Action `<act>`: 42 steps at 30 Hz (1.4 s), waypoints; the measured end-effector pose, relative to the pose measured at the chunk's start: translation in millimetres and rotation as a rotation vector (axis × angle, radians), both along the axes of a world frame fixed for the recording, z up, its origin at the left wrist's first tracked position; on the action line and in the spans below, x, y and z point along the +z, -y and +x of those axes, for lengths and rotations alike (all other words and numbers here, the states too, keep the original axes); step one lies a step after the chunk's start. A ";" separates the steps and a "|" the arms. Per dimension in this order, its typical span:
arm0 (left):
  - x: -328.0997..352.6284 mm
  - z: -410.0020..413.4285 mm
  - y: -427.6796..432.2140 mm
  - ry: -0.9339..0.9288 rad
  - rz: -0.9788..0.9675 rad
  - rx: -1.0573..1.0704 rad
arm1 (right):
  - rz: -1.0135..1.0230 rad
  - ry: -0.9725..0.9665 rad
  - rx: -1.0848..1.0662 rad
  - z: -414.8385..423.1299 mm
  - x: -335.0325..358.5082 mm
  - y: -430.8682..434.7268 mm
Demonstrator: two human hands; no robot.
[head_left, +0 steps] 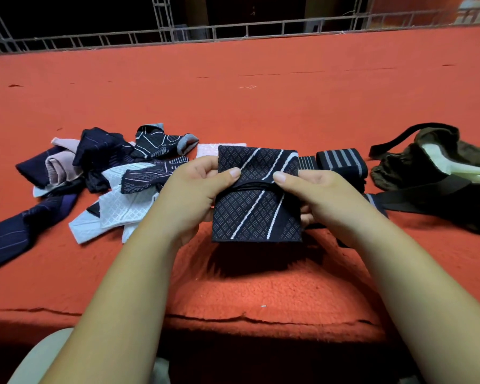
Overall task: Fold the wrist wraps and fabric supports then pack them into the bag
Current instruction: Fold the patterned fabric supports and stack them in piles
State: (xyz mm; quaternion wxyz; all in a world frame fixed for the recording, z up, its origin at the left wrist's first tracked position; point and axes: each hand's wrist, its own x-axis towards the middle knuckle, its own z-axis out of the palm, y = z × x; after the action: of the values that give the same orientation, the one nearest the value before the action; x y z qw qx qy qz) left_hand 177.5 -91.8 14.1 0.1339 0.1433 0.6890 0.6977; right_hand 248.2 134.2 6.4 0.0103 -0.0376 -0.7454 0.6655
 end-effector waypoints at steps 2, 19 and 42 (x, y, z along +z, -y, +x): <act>1.3 -0.5 2.2 0.004 0.002 -0.004 | -0.026 -0.001 0.009 0.5 0.2 1.0; 9.5 0.8 9.4 0.150 0.174 -0.123 | -0.609 0.102 0.168 -2.8 2.9 1.3; -2.7 3.1 0.0 0.162 0.016 -0.123 | -0.281 -0.022 -0.034 -10.9 -4.0 7.9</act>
State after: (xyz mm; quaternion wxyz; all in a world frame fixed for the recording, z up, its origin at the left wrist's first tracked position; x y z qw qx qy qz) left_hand 180.5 -91.8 11.5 0.2303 0.1295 0.6603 0.7030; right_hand 237.3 126.3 2.5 0.0246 -0.0440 -0.6440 0.7633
